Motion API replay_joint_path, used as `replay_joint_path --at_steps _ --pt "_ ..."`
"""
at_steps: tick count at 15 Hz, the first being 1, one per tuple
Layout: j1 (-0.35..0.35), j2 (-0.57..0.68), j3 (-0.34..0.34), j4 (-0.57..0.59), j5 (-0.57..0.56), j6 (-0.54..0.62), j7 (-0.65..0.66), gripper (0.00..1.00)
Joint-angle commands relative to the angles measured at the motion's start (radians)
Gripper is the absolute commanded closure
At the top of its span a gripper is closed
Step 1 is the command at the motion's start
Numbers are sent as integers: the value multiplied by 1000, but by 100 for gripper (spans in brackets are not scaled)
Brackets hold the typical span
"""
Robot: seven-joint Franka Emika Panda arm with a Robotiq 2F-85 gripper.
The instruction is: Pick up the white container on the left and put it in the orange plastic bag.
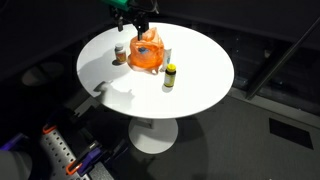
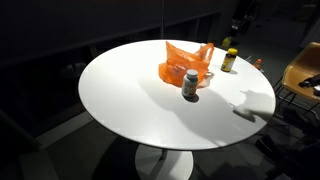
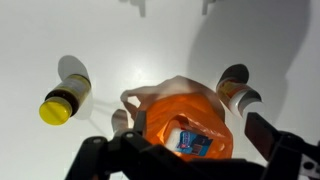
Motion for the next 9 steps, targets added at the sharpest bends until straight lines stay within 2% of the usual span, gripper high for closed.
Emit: replay_joint_path --at_steps 1,9 --pt "-14 91 44 53 -65 59 116 0" --pt "-26 114 69 49 -51 62 107 0"
